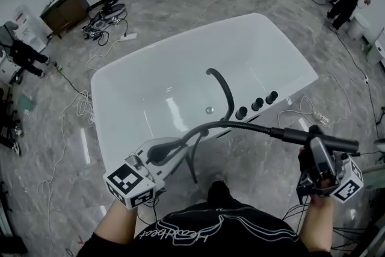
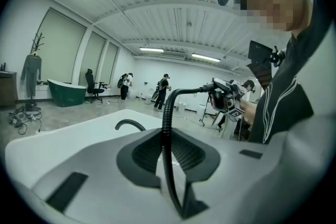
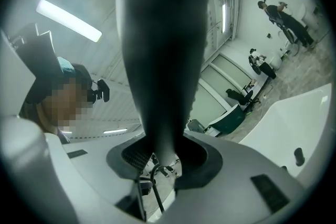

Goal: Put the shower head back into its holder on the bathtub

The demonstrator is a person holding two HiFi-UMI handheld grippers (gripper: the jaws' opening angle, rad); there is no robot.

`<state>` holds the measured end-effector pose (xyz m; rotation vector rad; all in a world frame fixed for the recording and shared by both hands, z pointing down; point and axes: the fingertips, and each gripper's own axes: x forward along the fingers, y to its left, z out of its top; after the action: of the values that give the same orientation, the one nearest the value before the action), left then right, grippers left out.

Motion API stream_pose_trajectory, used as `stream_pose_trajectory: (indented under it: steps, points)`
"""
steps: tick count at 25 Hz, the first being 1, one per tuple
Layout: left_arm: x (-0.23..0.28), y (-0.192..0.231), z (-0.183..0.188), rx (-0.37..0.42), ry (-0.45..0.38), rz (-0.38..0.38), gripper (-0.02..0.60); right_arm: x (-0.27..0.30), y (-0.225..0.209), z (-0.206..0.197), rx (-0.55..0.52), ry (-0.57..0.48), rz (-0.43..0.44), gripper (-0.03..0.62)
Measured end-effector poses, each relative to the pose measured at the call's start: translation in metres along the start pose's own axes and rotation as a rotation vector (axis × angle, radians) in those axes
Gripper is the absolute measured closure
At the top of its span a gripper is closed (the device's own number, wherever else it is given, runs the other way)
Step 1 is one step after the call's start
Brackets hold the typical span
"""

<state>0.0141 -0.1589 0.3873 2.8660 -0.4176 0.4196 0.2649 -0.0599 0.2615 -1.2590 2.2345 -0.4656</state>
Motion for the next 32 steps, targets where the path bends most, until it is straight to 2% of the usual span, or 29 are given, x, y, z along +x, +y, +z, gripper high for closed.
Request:
stream_pose_trajectory:
  steps: [7,12,17,24,28,32]
  points:
    - [0.038,0.047,0.069,0.021,-0.027,0.109,0.526,0.041,-0.047,0.042,0.021,0.002,0.098,0.459]
    - [0.068,0.086,0.129,0.079,-0.055,0.193,0.526,0.074,-0.08,0.083,0.021,-0.003,0.169,0.457]
    - [0.048,0.091,0.165,0.157,-0.113,0.268,0.526,0.083,-0.062,0.09,-0.007,-0.025,0.25,0.458]
    - [0.025,0.091,0.207,0.272,-0.195,0.335,0.526,0.086,-0.04,0.098,-0.068,-0.052,0.333,0.457]
    - [0.023,0.087,0.216,0.308,-0.22,0.367,0.526,0.085,-0.036,0.097,-0.086,-0.056,0.364,0.457]
    - [0.024,0.087,0.213,0.312,-0.21,0.376,0.526,0.084,-0.04,0.095,-0.087,-0.048,0.375,0.457]
